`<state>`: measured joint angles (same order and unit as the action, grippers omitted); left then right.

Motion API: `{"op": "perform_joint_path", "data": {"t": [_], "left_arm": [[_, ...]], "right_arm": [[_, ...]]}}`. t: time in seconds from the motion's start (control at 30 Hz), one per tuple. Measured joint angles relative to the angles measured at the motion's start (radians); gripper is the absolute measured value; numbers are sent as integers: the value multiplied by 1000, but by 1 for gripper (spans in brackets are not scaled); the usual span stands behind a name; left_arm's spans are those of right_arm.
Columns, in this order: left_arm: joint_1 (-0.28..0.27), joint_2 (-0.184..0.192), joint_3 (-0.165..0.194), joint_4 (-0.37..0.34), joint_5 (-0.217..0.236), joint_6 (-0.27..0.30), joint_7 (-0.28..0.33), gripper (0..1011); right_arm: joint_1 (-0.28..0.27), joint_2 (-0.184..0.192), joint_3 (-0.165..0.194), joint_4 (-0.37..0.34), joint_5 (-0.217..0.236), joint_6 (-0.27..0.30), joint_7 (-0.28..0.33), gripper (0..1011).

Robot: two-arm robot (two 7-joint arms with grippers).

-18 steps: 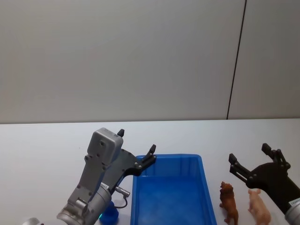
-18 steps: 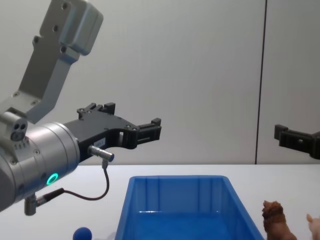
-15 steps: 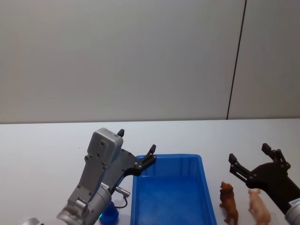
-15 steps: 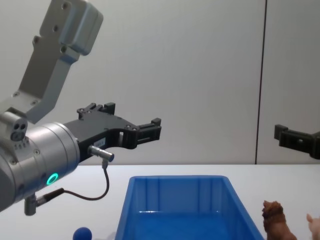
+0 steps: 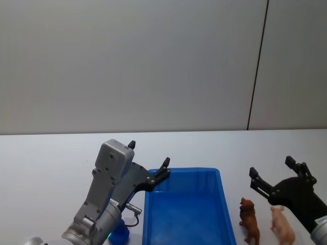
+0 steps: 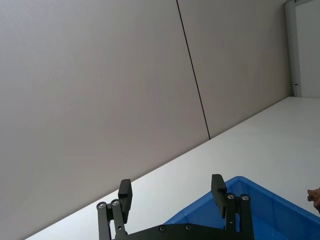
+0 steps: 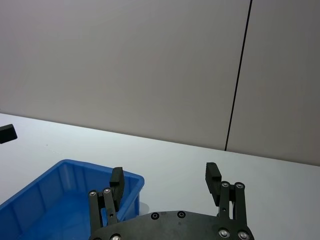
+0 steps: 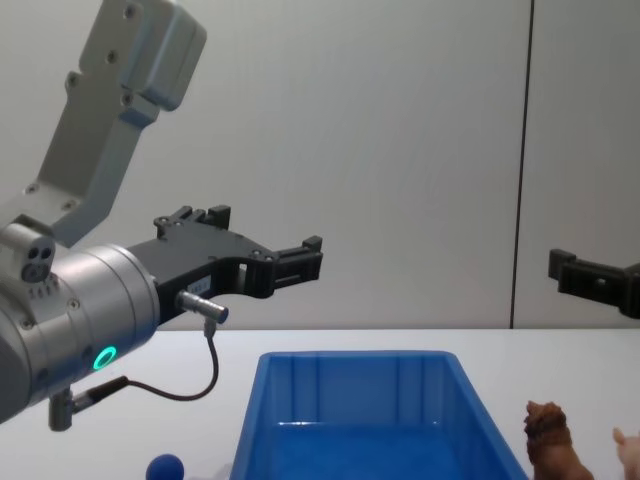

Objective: Pick up the two dolls from the table and place them into the box.

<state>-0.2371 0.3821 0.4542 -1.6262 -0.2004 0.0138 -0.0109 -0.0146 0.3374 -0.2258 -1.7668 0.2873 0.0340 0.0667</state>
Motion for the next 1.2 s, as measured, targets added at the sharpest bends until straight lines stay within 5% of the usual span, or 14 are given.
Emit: {"op": "perform_joint_path", "data": {"t": [1.2], "left_arm": [[0, 0, 0, 0, 0, 0, 0, 1001]], "right_arm": [[-18, 3, 3, -23, -10, 35, -37, 1001]]}}
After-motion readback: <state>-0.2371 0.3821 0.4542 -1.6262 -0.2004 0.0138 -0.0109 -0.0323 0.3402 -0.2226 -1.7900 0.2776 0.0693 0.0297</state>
